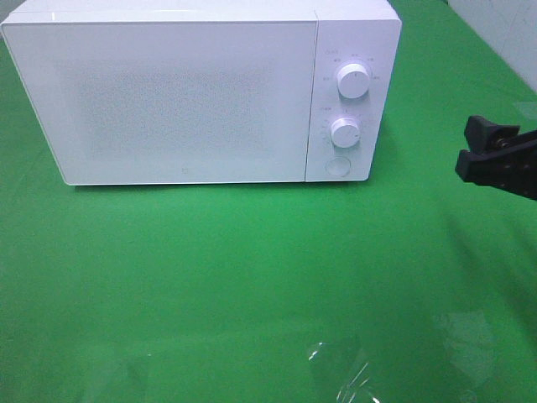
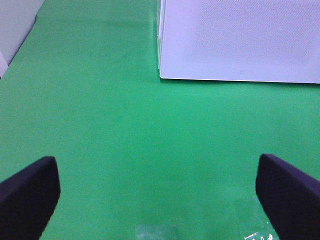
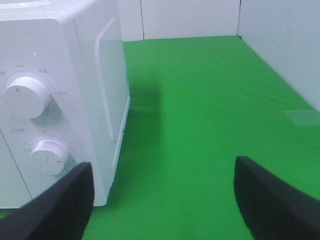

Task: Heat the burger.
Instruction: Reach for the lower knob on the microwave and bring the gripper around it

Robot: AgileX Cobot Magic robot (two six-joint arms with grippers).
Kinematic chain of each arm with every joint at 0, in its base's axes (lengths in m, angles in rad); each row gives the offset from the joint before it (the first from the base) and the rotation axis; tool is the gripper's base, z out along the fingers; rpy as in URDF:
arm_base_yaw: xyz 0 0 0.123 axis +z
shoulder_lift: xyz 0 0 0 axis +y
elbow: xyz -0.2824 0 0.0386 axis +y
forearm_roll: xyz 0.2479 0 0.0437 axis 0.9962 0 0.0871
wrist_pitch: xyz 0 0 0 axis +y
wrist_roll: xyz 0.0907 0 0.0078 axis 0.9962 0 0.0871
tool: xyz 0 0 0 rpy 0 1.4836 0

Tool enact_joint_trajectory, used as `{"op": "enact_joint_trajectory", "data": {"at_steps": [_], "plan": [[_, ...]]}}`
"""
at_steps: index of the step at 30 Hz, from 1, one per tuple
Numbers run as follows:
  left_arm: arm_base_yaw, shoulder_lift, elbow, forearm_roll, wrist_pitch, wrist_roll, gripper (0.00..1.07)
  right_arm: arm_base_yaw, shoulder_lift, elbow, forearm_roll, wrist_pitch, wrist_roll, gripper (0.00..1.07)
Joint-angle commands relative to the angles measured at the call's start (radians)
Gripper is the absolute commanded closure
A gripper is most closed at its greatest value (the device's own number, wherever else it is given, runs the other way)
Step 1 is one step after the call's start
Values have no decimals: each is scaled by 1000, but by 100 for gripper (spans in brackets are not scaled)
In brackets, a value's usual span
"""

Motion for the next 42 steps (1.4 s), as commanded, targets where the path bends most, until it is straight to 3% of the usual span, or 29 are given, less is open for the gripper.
{"op": "enact_joint_trajectory", "data": {"at_steps": [1, 11, 17, 42], "plan": [[-5, -16, 4, -1, -7, -6, 8, 70, 31, 1, 60, -76, -31, 32], [-5, -16, 4, -1, -7, -6, 8, 366, 186, -33, 400, -259, -56, 32], [-5, -16, 4, -1, -7, -6, 8, 451, 272, -131, 427, -265, -134, 32], [-5, -16, 4, -1, -7, -6, 8, 447, 568, -379, 423, -287, -136, 33]]}}
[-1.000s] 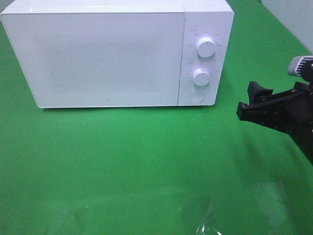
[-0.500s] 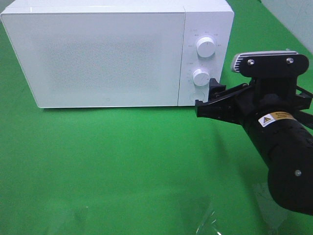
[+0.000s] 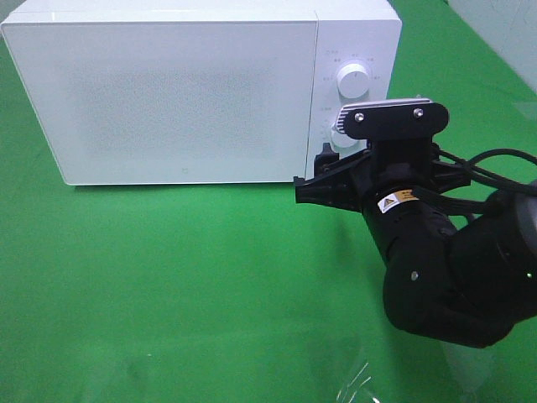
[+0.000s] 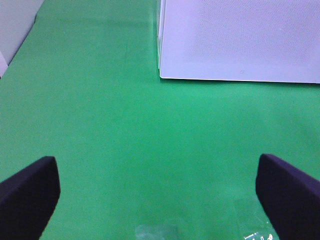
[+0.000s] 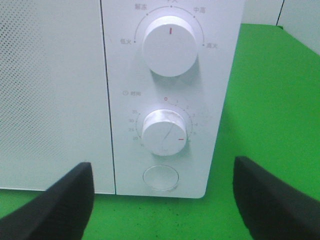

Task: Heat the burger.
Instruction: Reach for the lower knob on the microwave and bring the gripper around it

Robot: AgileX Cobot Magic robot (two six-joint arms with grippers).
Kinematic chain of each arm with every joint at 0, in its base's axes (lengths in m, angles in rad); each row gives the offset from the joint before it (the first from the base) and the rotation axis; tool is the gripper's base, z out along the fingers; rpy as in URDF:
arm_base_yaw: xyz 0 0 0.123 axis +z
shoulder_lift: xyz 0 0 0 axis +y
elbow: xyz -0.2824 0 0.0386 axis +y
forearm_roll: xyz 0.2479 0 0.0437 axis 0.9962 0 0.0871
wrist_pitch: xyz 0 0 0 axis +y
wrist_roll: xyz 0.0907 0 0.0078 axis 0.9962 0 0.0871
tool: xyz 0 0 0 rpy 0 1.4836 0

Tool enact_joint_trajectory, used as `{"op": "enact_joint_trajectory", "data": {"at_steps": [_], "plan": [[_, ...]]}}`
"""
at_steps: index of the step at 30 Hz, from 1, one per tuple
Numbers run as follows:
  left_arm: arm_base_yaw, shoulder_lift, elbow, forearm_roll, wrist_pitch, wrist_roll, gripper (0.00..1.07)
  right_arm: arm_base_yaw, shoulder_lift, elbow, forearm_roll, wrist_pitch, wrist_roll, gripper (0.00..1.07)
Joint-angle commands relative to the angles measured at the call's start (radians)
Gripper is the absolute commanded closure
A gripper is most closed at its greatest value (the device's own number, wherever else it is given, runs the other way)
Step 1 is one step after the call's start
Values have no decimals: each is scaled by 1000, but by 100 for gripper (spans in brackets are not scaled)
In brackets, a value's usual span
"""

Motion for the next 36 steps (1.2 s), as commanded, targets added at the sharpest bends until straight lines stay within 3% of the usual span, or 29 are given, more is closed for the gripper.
{"op": "enact_joint_trajectory", "data": {"at_steps": [1, 10, 20, 36], "plan": [[-5, -16, 4, -1, -7, -6, 8, -1, 12, -16, -3, -45, -8, 33], [-5, -16, 4, -1, -7, -6, 8, -92, 70, -92, -59, -11, 62, 33], [-5, -16, 4, -1, -7, -6, 8, -94, 149, -153, -91, 18, 62, 33], [-5, -16, 4, -1, -7, -6, 8, -176, 206, -235, -163, 48, 63, 33]]}}
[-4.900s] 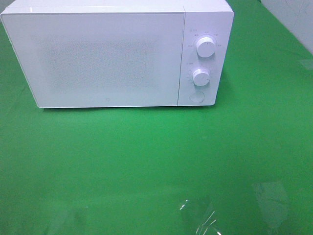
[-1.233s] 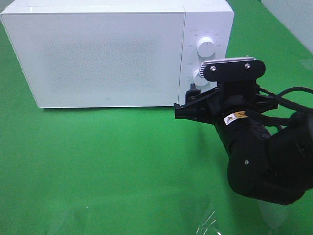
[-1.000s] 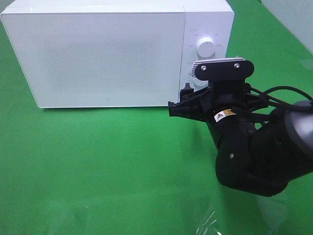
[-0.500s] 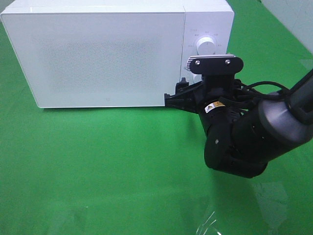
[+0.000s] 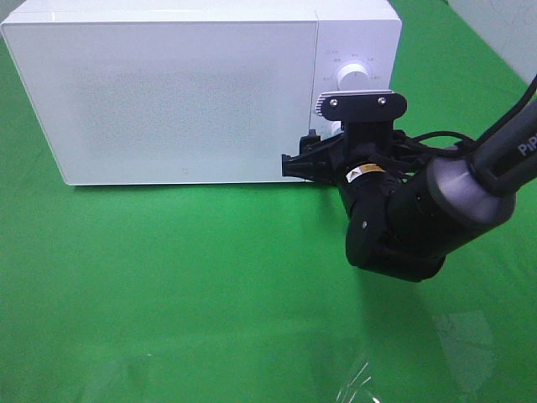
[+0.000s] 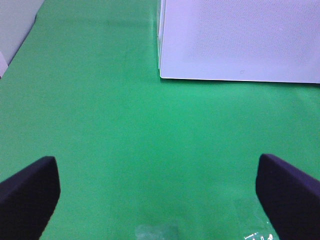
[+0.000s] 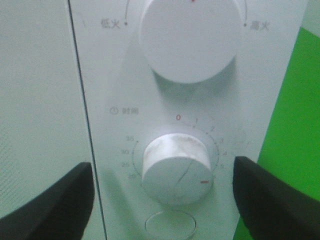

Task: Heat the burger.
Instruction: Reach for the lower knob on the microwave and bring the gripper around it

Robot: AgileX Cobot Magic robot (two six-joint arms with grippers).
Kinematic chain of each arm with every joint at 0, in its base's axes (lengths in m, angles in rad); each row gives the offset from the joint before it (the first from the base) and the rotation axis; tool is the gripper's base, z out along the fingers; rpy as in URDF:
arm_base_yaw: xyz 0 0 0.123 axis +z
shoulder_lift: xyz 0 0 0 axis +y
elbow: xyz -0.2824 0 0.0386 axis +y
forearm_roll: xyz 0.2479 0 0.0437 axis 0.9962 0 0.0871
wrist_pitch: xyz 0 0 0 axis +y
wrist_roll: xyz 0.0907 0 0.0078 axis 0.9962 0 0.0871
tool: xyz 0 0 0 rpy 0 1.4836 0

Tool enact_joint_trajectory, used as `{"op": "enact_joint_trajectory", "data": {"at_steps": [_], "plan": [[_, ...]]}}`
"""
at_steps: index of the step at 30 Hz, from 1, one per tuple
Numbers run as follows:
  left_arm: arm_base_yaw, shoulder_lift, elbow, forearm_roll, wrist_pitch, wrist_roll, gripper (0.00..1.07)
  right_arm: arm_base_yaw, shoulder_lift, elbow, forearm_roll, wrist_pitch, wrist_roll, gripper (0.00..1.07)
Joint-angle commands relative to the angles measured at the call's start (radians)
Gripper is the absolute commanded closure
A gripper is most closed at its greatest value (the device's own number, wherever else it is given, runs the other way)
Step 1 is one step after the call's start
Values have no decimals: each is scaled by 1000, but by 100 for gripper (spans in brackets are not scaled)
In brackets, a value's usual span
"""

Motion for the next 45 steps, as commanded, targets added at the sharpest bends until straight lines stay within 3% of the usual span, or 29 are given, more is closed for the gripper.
{"op": "enact_joint_trajectory", "data": {"at_steps": [1, 18, 23, 30, 32, 35, 37, 45], "plan": [[-5, -16, 4, -1, -7, -6, 8, -27, 5, -29, -21, -1, 4, 33], [-5, -16, 4, -1, -7, -6, 8, -47, 37, -51, -58, 17, 6, 33], [-5, -16, 4, -1, -7, -6, 8, -47, 37, -51, -58, 16, 6, 38], [-5, -16, 4, -1, -7, -6, 8, -47, 37, -51, -58, 7, 6, 56], [-5, -16, 4, -1, -7, -6, 8, -47, 37, -51, -58, -9, 6, 80], [-5, -16, 4, -1, -7, -6, 8, -47, 37, -51, -58, -10, 6, 86], [-5, -16, 4, -1, -7, -6, 8, -46, 37, -51, -59, -11, 6, 105], [-5, -16, 4, -1, -7, -6, 8, -46, 37, -51, -73, -12, 53, 107]]}}
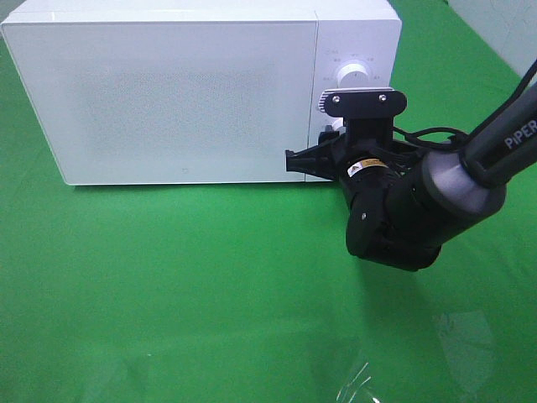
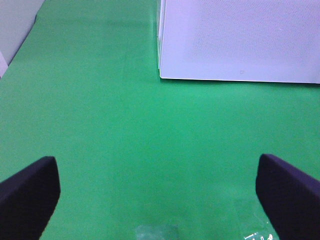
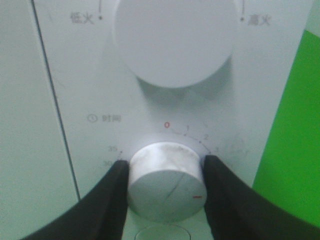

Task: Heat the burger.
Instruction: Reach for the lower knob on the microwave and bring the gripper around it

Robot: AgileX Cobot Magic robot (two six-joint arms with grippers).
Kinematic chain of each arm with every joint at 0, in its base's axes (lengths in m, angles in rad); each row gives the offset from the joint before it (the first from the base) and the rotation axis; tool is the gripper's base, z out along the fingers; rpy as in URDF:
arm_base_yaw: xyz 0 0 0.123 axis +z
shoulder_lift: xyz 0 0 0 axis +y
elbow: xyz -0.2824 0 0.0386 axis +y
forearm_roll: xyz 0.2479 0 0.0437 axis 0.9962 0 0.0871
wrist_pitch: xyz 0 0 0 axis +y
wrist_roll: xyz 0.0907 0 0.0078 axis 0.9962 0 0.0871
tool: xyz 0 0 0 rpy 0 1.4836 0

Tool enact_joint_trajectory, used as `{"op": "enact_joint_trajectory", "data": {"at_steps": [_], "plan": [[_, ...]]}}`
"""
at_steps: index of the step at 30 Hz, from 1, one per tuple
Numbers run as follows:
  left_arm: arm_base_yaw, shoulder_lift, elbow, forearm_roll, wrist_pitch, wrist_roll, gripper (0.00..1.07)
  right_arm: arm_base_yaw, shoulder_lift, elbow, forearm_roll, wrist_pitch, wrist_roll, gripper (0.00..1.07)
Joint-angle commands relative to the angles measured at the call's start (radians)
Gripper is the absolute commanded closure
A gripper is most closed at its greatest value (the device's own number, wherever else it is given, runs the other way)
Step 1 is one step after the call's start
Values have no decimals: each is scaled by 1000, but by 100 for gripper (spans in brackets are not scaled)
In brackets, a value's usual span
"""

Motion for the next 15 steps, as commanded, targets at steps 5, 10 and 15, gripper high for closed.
{"op": "enact_joint_trajectory", "data": {"at_steps": [5, 10, 15], "plan": [[-5, -16, 4, -1, -7, -6, 8, -5, 1, -9, -53, -27, 170, 107], [-5, -16, 4, -1, -7, -6, 8, -5, 1, -8, -153, -27, 453, 107], [-5, -16, 4, -1, -7, -6, 8, -5, 1, -8, -269, -29, 901, 107]]}}
